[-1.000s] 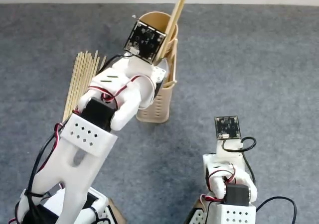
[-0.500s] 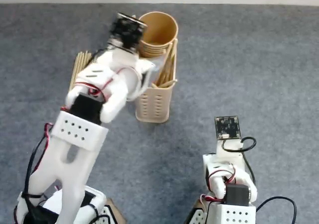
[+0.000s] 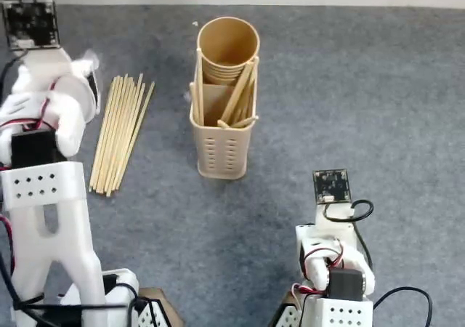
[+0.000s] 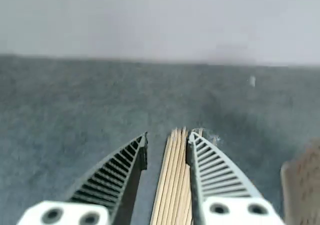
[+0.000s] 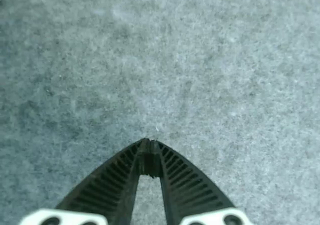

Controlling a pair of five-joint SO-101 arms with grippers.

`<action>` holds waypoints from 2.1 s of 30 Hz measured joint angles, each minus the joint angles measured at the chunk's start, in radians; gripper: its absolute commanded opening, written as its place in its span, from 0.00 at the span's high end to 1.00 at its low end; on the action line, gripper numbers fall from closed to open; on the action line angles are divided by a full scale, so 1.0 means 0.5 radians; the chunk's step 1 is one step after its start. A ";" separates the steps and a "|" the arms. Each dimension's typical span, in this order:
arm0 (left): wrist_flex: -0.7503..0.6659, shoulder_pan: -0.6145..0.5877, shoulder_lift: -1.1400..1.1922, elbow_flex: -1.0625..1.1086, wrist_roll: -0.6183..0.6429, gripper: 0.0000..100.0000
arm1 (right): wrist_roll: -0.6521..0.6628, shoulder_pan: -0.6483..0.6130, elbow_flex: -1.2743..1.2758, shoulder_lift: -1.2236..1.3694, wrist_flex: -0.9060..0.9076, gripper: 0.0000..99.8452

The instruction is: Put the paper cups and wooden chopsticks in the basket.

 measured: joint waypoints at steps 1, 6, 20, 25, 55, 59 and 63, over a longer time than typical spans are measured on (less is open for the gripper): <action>0.061 0.000 0.000 0.049 -0.064 0.86 | 0.000 0.000 0.000 0.000 0.000 0.99; 0.371 0.012 0.160 0.157 -0.255 0.80 | 0.000 0.000 0.000 0.000 0.000 0.99; 0.684 0.172 1.405 -0.384 -0.509 0.79 | 0.000 0.000 0.000 0.000 0.000 0.99; 0.709 0.261 1.718 -0.601 -0.546 0.82 | 0.000 0.000 0.000 0.000 0.000 0.99; 0.730 0.141 2.375 -1.154 -0.543 0.98 | 0.000 0.000 0.000 0.000 0.000 0.99; 0.730 0.141 2.387 -1.215 -0.543 0.98 | 0.000 0.000 0.000 0.000 0.000 0.99; 0.838 0.138 2.400 -1.344 -0.543 0.98 | 0.000 0.000 0.000 0.000 0.000 0.99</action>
